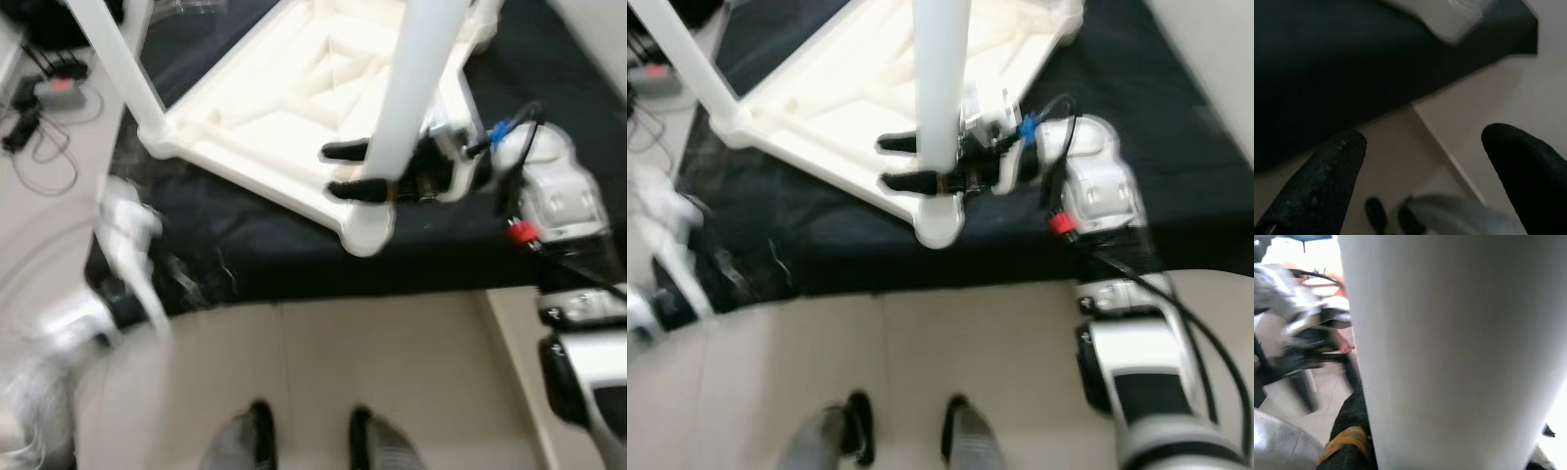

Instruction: Building children table

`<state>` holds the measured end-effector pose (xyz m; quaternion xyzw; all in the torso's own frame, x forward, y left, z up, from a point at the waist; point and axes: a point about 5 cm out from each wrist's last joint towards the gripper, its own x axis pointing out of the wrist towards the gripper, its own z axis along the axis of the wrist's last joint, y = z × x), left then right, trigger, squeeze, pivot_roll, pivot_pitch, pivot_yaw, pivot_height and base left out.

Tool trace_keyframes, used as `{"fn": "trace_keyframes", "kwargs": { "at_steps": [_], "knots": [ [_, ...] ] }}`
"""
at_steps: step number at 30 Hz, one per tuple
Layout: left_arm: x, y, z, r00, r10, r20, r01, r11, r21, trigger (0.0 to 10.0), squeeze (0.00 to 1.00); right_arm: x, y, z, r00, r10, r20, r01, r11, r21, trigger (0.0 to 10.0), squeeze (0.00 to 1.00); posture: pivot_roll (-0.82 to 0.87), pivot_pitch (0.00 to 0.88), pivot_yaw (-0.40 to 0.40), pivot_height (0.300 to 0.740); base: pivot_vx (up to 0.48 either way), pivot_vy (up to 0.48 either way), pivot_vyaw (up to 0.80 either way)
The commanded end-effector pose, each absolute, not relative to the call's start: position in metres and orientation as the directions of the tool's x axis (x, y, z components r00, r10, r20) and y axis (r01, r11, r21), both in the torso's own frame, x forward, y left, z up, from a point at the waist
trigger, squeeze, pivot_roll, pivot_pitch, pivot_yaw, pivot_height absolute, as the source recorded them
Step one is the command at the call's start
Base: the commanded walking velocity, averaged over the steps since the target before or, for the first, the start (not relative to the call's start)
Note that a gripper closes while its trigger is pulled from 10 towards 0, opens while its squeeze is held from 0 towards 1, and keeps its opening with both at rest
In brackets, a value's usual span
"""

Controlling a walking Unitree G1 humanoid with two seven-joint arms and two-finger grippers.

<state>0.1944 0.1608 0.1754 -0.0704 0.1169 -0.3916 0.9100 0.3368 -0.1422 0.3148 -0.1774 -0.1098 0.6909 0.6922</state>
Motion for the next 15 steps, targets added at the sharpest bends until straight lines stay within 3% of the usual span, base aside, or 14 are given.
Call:
{"fn": "trace_keyframes", "kwargs": {
  "at_steps": [1, 10, 15],
  "knots": [
    [0.175, 0.145, 0.182, 0.63, -0.765, -0.131, 0.743, 0.643, -0.184, 10.0, 0.03, 0.339, -0.135, 0.294, -0.024, 0.991, -0.135, -0.946, -0.066, -0.318, 0.0, 0.0, -0.02, 0.314, -0.033, 0.74, 0.0, 0.0, 0.0],
    [0.159, 0.122, 0.166, 0.629, -0.756, -0.181, 0.736, 0.654, -0.175, 10.0, 0.0, 0.34, -0.129, 0.291, -0.011, 0.996, -0.09, -0.955, -0.037, -0.296, 0.0, 0.0, -0.02, 0.323, -0.039, 0.74, 0.0, 0.0, 0.0],
    [0.155, 0.121, 0.172, 0.69, -0.715, -0.11, 0.71, 0.699, -0.087, 10.0, 0.0, 0.339, -0.129, 0.285, 0.002, 0.997, -0.079, -0.962, -0.02, -0.273, 0.0, 0.0, -0.03, 0.332, -0.041, 0.74, 0.0, 0.0, 0.0]
  ]
}}
